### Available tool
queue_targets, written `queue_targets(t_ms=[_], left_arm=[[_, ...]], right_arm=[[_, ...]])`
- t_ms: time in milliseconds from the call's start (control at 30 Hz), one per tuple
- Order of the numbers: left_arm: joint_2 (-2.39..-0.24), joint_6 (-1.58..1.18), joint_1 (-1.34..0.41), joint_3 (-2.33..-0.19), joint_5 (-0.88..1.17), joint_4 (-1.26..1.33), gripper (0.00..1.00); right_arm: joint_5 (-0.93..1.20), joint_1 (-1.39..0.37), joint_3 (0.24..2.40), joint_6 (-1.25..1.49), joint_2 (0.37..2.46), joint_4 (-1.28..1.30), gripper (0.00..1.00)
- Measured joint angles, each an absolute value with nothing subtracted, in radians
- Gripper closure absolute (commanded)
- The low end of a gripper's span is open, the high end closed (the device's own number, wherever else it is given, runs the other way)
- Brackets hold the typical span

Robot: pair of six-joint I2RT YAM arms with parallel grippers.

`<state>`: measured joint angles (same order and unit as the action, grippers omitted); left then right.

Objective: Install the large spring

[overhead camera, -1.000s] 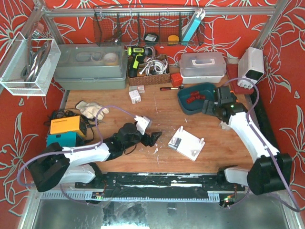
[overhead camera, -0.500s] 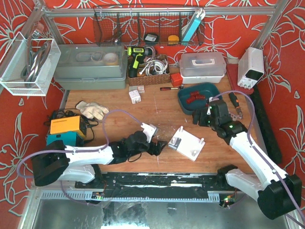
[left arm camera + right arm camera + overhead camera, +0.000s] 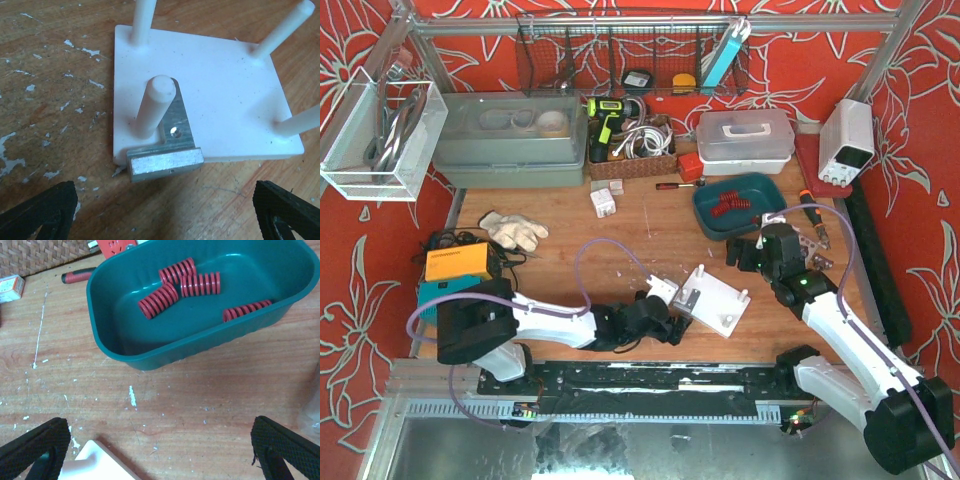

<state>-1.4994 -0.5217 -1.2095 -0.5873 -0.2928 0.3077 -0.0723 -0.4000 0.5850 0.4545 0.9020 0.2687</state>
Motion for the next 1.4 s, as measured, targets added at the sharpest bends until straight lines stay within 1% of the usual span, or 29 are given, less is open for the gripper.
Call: queue_targets(t_ms=[167,633,1067,1233,1400], left_arm=[[-1.563,-0.544,-1.219,-0.628,-0.323,0.311,0.11],[-1.662,-0.551,-1.219,-0.664,-0.358,0.36,0.12],[-1.707,-0.555,-1.219,-0.675,-0.421,0.369,0.19],[-1.726,-0.551,-1.219,-0.675,-0.422,0.383,0.24],[-1.726,-0.54,-1.219,-0.675,-0.424,0.405,0.34]], right_arm=[[-0.081,-0.4,0.583,0.455,0.904,0.242,0.01],[-0.081,-0.4,0.57,0.455,0.916,0.219,0.01],[-0.097,-0.4,0.567,0.455,0.923,0.209,0.01],[-0.105,-0.4,0.565,0.455,0.923,0.209,0.01],[-0.107,-0.4,0.563,0.455,0.923,0.209,0.01]])
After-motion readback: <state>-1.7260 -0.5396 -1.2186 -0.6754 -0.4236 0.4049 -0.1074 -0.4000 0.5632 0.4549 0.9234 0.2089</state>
